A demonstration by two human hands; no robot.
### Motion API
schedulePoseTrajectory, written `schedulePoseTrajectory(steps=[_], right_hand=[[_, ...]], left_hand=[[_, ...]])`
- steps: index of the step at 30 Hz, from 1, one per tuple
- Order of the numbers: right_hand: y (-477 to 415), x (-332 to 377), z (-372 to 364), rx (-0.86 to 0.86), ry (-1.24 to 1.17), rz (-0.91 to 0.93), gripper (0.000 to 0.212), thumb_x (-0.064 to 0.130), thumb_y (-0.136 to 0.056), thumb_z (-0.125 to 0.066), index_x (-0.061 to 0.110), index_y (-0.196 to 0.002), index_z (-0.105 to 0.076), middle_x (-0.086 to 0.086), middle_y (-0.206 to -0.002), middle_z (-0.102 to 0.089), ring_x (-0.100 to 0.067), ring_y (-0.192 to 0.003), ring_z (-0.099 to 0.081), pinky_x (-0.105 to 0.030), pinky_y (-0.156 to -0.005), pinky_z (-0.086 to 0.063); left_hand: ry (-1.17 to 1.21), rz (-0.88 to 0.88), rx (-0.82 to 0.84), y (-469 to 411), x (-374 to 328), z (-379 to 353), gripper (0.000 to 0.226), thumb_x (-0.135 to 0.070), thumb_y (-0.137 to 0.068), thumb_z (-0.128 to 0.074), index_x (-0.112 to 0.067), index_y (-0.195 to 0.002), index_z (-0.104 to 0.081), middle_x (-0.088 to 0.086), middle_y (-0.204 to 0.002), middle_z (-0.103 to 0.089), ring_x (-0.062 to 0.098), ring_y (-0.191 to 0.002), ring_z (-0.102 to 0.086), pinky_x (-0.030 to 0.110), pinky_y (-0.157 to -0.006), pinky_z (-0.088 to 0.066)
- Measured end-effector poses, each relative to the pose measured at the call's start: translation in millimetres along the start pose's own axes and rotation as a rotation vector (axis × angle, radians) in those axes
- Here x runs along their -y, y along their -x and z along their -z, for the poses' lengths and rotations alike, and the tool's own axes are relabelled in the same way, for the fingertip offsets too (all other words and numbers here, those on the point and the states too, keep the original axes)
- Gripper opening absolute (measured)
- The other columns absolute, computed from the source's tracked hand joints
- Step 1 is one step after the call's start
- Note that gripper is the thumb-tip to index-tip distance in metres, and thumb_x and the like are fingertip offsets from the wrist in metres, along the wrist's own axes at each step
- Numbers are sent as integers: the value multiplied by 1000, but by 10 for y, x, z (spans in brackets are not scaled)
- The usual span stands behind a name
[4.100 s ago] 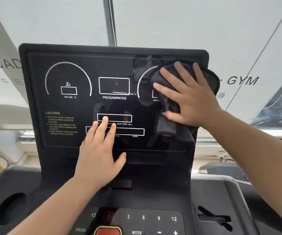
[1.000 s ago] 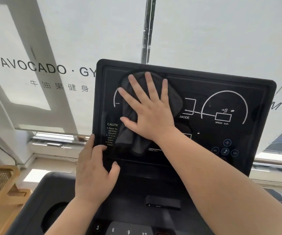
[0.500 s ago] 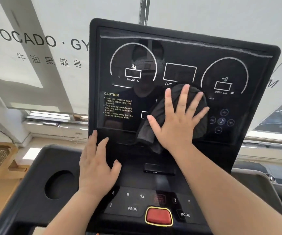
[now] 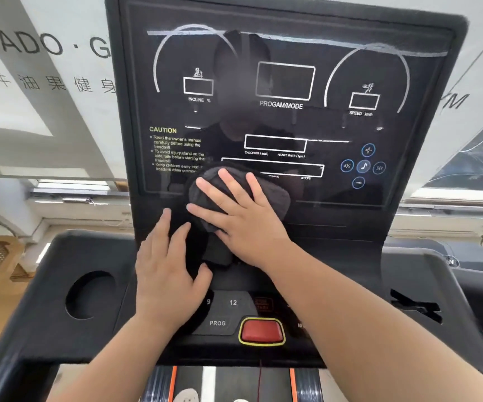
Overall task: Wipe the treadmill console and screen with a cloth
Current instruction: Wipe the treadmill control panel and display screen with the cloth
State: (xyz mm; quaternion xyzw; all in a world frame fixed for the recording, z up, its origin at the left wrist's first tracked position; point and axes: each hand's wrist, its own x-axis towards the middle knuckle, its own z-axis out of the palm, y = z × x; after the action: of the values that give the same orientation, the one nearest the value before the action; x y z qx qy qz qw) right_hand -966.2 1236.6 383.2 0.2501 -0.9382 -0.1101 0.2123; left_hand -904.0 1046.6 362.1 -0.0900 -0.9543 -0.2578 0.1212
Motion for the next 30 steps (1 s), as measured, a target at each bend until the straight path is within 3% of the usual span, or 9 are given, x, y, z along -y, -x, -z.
schedulePoseTrajectory(steps=[5,11,17,23,30], right_hand=[[678,-599,-11,-50,22,-137,72,38,-93,-66,51,-155,-30,7,-171,-19,-31,-158,-9,-57,-126,0],[1399,-1122,-18,-15,66,-253,61,38,-97,-57,47,-153,-36,-2,-168,-29,-42,-154,-20,-66,-124,-8],[1037,-899,35,0,101,-124,54,44,-101,-50,46,-153,-38,-2,-169,-27,-46,-154,-17,-70,-120,-3],[250,-343,38,-25,69,35,58,48,-104,-47,49,-158,-26,4,-173,-14,-37,-158,-8,-65,-124,2],[583,-656,-16,-6,73,58,66,41,-101,-54,42,-160,-24,5,-172,-17,-31,-159,-12,-57,-127,-1]], left_hand=[[-87,-29,94,73,-93,-185,77,-43,-73,-63,-13,-142,-49,16,-166,-18,42,-138,-39,59,-107,-38],[-110,-11,111,72,-128,-185,83,-41,-72,-63,-17,-148,-41,15,-167,-15,42,-139,-38,63,-109,-37],[-91,8,128,46,-113,-129,81,-42,-74,-59,-19,-149,-39,12,-167,-19,37,-143,-33,59,-113,-33],[-93,-5,126,20,-73,-59,80,-42,-74,-60,-20,-148,-41,8,-166,-22,38,-143,-34,59,-111,-36],[-92,-13,104,128,-172,-151,80,-41,-74,-62,-19,-148,-42,10,-167,-18,37,-139,-35,57,-109,-35]])
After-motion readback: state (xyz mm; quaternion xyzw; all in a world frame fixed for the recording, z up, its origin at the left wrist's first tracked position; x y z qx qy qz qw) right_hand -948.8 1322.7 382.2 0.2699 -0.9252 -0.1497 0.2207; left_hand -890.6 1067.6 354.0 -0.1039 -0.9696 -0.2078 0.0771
